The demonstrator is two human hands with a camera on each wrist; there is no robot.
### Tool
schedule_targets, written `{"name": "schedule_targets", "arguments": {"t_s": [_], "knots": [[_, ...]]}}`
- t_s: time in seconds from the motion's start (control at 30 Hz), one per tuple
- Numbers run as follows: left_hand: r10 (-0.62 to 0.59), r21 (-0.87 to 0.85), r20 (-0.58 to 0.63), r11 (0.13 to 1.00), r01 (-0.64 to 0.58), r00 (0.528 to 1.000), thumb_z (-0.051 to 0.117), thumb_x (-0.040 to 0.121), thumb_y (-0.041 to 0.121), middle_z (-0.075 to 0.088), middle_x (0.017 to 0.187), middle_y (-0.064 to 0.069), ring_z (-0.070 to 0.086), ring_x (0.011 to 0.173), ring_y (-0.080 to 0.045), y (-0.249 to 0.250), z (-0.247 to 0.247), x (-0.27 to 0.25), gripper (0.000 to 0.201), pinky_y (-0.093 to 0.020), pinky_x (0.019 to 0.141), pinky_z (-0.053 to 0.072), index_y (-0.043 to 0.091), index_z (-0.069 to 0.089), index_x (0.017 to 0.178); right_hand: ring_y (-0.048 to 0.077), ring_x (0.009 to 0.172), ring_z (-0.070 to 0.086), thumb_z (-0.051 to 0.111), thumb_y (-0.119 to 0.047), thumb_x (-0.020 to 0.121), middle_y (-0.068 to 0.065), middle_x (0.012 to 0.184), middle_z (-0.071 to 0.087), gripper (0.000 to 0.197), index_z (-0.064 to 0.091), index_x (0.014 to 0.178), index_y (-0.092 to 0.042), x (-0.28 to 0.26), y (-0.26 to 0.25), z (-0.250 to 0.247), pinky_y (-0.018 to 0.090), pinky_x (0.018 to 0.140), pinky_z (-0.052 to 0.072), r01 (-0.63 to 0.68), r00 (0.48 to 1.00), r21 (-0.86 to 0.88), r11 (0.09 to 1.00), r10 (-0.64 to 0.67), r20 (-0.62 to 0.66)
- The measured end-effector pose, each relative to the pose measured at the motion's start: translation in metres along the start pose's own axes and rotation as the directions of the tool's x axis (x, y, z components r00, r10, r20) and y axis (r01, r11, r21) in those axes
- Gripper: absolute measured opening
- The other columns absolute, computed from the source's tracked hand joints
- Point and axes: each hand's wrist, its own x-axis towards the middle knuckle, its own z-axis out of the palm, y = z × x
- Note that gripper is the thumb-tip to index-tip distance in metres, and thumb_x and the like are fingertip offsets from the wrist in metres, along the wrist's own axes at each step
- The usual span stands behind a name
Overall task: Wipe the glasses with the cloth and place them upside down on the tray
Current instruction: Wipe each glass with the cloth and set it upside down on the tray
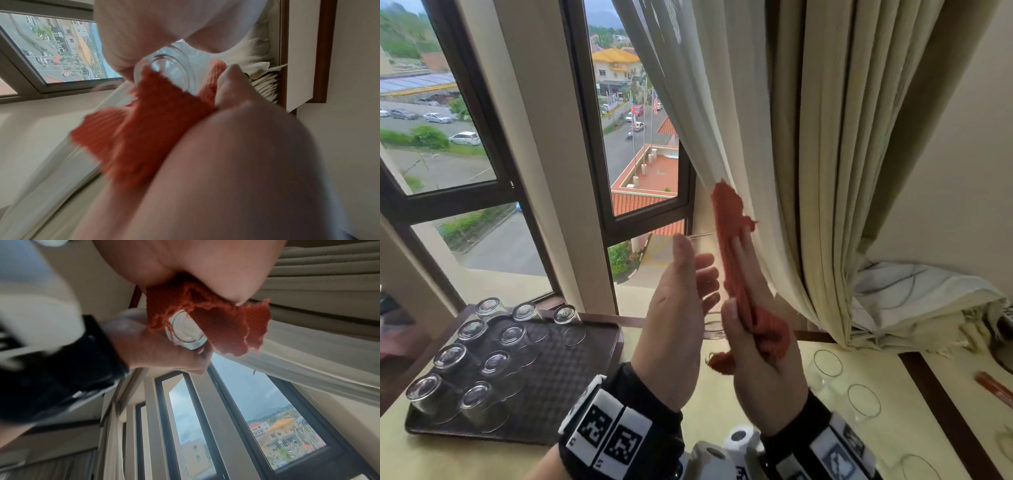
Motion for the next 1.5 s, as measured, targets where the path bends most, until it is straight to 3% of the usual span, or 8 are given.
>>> {"name": "schedule_targets", "arguments": {"t_s": [0.13, 0.4, 0.5, 0.67, 0.93, 1.17, 1.37, 1.5], "knots": [[0.002, 0.02, 0.001, 1.0, -0.002, 1.0, 0.033, 0.1, 0.076, 0.08, 0.117, -0.01, 0.072, 0.118, -0.035, 0.006, -0.012, 0.007, 0.079, -0.05, 0.11, 0.052, 0.014, 0.078, 0.12, 0.019, 0.127, 0.065, 0.05, -0.022, 0.108, -0.01, 0.172, 0.027, 0.058, 0.035, 0.163, -0.032, -0.032, 0.018, 0.001, 0.034, 0.07, 0.063, 0.075, 0.991, -0.127, 0.989, -0.06, 0.118], [0.005, 0.076, -0.004, 0.997, -0.005, 1.0, 0.036, 0.097, 0.078, 0.071, 0.1, -0.003, 0.069, 0.091, -0.019, 0.004, -0.011, 0.003, 0.075, -0.044, 0.086, 0.059, 0.017, 0.076, 0.114, 0.019, 0.061, 0.053, 0.058, -0.057, 0.092, 0.022, 0.079, 0.059, 0.054, 0.058, 0.146, -0.046, -0.01, 0.015, 0.007, 0.029, 0.052, 0.05, -0.205, 0.976, 0.187, 0.961, 0.215, -0.032], [0.004, 0.05, -0.026, 0.999, -0.002, 1.0, 0.041, 0.091, 0.09, 0.069, 0.115, -0.024, 0.068, 0.102, -0.038, -0.002, -0.008, 0.004, 0.086, -0.051, 0.1, 0.057, 0.016, 0.079, 0.114, 0.001, 0.072, 0.064, 0.054, -0.053, 0.094, -0.021, 0.097, 0.069, 0.052, 0.051, 0.145, -0.057, -0.004, 0.004, 0.005, 0.027, 0.055, 0.057, -0.094, 0.995, 0.099, 0.991, 0.096, -0.014], [-0.024, 0.053, -0.006, 0.998, 0.024, 1.0, 0.031, 0.105, 0.071, 0.084, 0.101, 0.0, 0.079, 0.103, -0.019, 0.012, -0.011, 0.005, 0.069, -0.039, 0.103, 0.054, 0.029, 0.084, 0.097, 0.016, 0.143, 0.052, 0.049, -0.035, 0.106, -0.015, 0.165, 0.04, 0.053, 0.041, 0.157, -0.047, -0.038, 0.018, 0.005, 0.045, 0.08, 0.065, 0.096, 0.989, -0.126, 0.987, -0.081, 0.121], [-0.005, 0.052, -0.074, 0.999, 0.009, 0.997, 0.038, 0.094, 0.084, 0.069, 0.107, -0.015, 0.066, 0.097, -0.035, 0.0, -0.013, 0.007, 0.082, -0.05, 0.1, 0.056, 0.014, 0.077, 0.113, 0.01, 0.065, 0.058, 0.059, -0.055, 0.093, -0.015, 0.078, 0.064, 0.056, 0.052, 0.148, -0.053, -0.009, 0.011, 0.008, 0.026, 0.05, 0.05, -0.209, 0.978, 0.162, 0.964, 0.21, 0.012], [-0.001, 0.022, -0.031, 1.0, 0.002, 1.0, 0.034, 0.078, 0.094, 0.082, 0.11, -0.008, 0.076, 0.107, -0.033, 0.017, -0.012, 0.007, 0.094, -0.052, 0.102, 0.057, 0.02, 0.079, 0.115, -0.002, 0.105, 0.059, 0.052, -0.039, 0.106, -0.021, 0.16, 0.044, 0.049, 0.044, 0.149, -0.06, -0.027, 0.001, 0.013, 0.032, 0.065, 0.06, -0.02, 0.993, 0.033, 0.999, 0.016, 0.113], [0.065, 0.055, 0.042, 0.996, -0.067, 0.997, 0.074, 0.072, 0.061, 0.058, 0.057, 0.01, 0.055, 0.048, -0.003, 0.028, -0.015, 0.011, 0.068, -0.018, 0.054, 0.052, 0.009, 0.049, 0.109, 0.016, 0.064, 0.065, 0.054, -0.045, 0.1, 0.026, 0.099, 0.066, 0.054, 0.045, 0.152, -0.053, -0.036, 0.023, 0.015, 0.031, 0.051, 0.053, -0.181, 0.983, 0.116, 0.977, 0.176, 0.053], [0.103, 0.01, -0.004, 0.995, -0.103, 0.995, 0.082, 0.066, 0.068, 0.072, 0.075, 0.003, 0.068, 0.076, -0.015, 0.019, -0.01, 0.004, 0.082, -0.032, 0.081, 0.061, 0.007, 0.061, 0.117, 0.023, 0.077, 0.072, 0.061, -0.05, 0.095, 0.019, 0.098, 0.072, 0.052, 0.061, 0.145, -0.037, 0.0, 0.011, 0.008, 0.036, 0.055, 0.061, -0.192, 0.975, 0.18, 0.965, 0.208, -0.074]]}}
